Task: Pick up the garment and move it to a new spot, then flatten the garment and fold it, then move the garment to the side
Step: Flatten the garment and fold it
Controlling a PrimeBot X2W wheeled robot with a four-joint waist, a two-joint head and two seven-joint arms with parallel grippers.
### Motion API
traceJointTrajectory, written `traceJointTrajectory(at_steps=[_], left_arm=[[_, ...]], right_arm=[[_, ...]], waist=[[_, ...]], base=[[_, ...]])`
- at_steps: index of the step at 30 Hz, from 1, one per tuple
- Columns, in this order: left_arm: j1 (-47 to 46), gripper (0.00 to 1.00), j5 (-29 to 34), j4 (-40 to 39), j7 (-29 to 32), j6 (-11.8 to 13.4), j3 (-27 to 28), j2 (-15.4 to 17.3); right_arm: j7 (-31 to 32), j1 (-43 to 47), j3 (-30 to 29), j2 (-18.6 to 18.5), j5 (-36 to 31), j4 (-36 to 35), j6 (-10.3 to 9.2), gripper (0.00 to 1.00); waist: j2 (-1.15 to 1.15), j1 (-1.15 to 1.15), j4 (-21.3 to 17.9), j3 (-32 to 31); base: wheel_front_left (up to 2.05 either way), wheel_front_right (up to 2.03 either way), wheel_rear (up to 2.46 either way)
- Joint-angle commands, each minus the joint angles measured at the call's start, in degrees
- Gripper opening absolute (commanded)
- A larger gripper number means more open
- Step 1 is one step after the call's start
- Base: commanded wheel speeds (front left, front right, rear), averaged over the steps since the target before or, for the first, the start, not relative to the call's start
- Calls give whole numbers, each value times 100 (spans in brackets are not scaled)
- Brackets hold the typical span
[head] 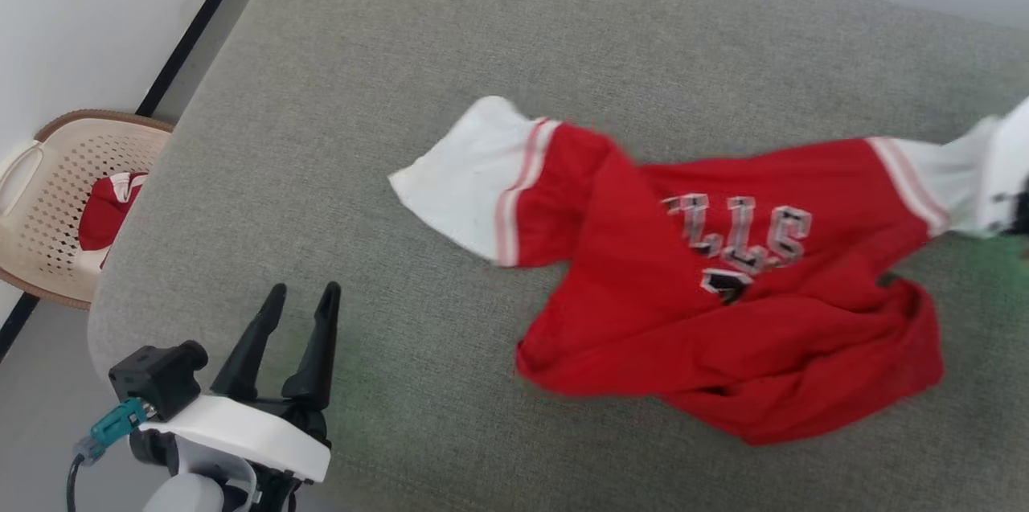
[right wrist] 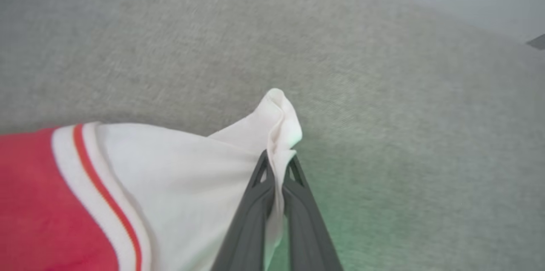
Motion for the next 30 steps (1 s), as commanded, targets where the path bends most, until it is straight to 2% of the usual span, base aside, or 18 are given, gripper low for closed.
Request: traceJointTrajectory(at_steps=[1, 7, 11, 15, 17, 18, 25, 30], left_arm=[[94, 100, 170, 13, -35, -94, 128, -93], [102, 100, 420, 69, -32, -290, 378, -334], [51, 100, 508, 115, -33, -353, 434, -401], [-41, 100, 544, 168, -33, -392, 428, -482], [-60, 100, 569, 204, -33, -405, 401, -482], [-82, 100, 572, 218, -33, -410, 389, -488], [-150, 100, 494, 169, -33, -409, 216, -343], [-259, 100, 351, 142, -20, -412, -33, -84]], right_arm=[[-77, -152, -101, -184, -110, 29, -26, 0], [-181, -380, -583, -743, -513, 133, -21, 0], [-146, -436, -951, -855, -780, 226, -18, 0], [-92, -390, -1572, -868, -1134, 370, -17, 1], [-86, -318, -1859, -794, -1313, 408, -18, 46], [-64, -291, -2000, -724, -1380, 430, -17, 100], [-168, -337, -2424, -330, -1856, 341, -17, 100], [-603, -370, -2295, -91, -1949, 238, -17, 100]], waist=[[0, 0, -5, 12], [0, 0, 4, 82], [0, 0, 27, 140], [0, 0, 61, 211], [0, 0, 71, 233], [0, 0, 72, 238], [0, 0, -85, 148], [0, 0, -335, 19]], base=[[0, 0, 0], [0, 0, 0], [0, 0, 0], [0, 0, 0], [0, 0, 0], [0, 0, 0], [0, 0, 0], [0, 0, 0]])
